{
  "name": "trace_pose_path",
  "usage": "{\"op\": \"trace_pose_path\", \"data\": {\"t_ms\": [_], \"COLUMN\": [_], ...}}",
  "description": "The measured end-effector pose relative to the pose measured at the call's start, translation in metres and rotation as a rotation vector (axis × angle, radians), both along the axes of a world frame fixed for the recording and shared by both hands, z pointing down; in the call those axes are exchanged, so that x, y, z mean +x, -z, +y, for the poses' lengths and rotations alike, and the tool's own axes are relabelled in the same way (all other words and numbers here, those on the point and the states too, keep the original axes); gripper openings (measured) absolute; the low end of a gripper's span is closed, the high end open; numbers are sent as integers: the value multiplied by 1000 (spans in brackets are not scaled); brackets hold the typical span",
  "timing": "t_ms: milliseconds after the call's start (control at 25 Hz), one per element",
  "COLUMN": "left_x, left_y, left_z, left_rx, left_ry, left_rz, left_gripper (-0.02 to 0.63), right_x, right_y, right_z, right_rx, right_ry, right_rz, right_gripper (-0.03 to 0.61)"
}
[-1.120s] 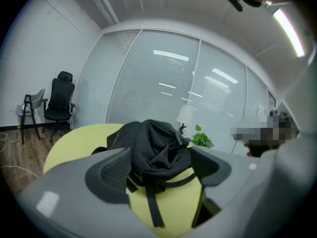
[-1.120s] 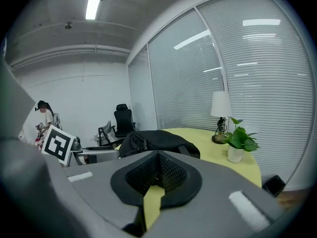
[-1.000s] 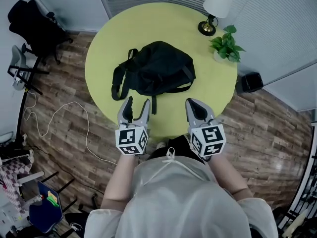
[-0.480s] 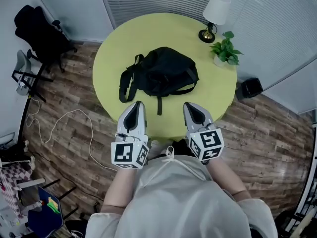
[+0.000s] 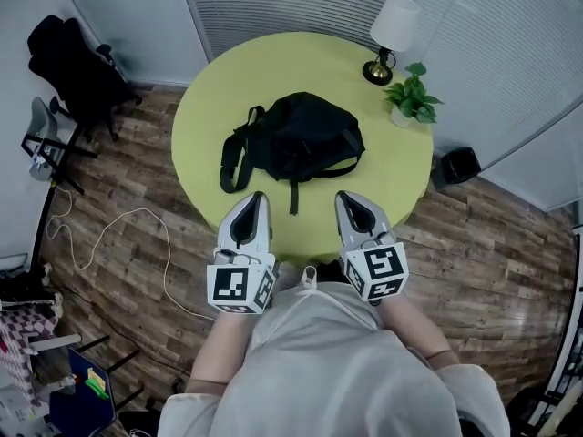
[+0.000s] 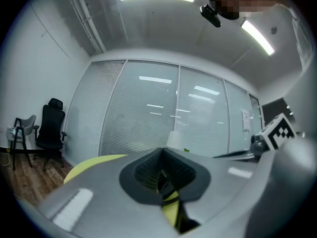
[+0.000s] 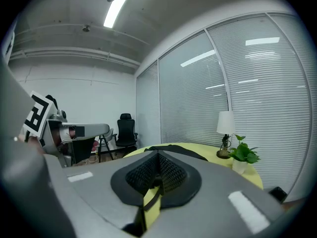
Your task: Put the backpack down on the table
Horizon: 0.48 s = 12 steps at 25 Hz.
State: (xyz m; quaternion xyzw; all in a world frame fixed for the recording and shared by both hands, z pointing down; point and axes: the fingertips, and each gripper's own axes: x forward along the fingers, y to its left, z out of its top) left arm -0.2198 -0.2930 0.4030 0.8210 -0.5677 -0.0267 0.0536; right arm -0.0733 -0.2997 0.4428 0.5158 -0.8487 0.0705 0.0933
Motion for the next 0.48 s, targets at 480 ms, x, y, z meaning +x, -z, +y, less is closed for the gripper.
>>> {"op": "trace_pose_path", "data": {"t_ms": [480], "left_x": [2], "left_y": [-2], "left_z": [0], "left_rx": [-18], "left_ry": [-65], "left_rz": [-13], "left_gripper": [6], "right_x": [-11], "right_y": [1], "right_z": [4], "right_rx": [1], "right_ry": [18], "right_rz": [49], "right_gripper": [-2]}}
